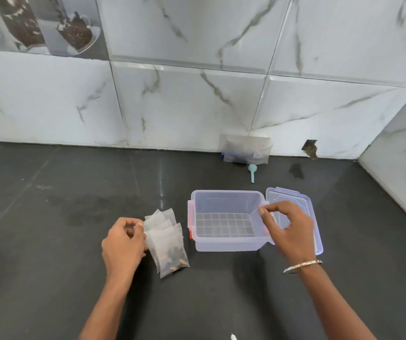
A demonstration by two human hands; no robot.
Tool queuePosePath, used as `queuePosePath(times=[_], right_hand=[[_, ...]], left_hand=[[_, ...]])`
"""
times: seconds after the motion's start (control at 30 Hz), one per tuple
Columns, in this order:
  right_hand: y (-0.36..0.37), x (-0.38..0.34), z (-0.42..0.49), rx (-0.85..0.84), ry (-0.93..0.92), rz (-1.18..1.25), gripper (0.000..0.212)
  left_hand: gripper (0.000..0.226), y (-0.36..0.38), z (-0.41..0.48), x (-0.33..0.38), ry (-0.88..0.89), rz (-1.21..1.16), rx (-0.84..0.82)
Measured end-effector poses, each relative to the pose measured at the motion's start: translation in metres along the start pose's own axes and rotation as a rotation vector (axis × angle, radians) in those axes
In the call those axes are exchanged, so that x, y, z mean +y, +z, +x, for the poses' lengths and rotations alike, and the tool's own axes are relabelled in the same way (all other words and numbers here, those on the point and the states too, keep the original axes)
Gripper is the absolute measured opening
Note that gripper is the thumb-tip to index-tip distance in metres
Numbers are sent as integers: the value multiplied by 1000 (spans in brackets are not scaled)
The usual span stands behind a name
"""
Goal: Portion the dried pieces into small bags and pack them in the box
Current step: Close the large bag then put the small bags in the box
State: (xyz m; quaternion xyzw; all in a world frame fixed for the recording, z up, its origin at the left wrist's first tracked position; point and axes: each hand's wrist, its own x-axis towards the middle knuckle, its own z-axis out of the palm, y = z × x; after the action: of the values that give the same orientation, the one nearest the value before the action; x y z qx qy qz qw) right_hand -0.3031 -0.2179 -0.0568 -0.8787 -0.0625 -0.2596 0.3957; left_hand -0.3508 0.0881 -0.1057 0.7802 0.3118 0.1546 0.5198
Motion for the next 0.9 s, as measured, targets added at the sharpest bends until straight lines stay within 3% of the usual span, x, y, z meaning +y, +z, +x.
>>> queuePosePath(times=[0.1, 0.23, 0.4, 0.53, 0.7, 0.9], right_hand=[[32, -33, 11, -85, -145, 32, 7], [83, -65, 24, -263, -275, 36, 10], [139, -89, 28, -708, -436, -303, 17], [166, -97, 24, -921, -476, -559, 24], [177, -98, 25, -1010, -472, -676, 24], [180, -101, 33, -994, -334, -586, 20]], left_hand=[[10, -11, 4, -8, -24, 58, 21], [7, -10, -2, -14, -26, 100, -102], [20, 1, -7, -20, -36, 133, -169], [27, 10, -8, -17, -54, 199, -179], [17, 17, -7, -20, -62, 141, -184], [19, 6, -6, -20, -169, -87, -308]])
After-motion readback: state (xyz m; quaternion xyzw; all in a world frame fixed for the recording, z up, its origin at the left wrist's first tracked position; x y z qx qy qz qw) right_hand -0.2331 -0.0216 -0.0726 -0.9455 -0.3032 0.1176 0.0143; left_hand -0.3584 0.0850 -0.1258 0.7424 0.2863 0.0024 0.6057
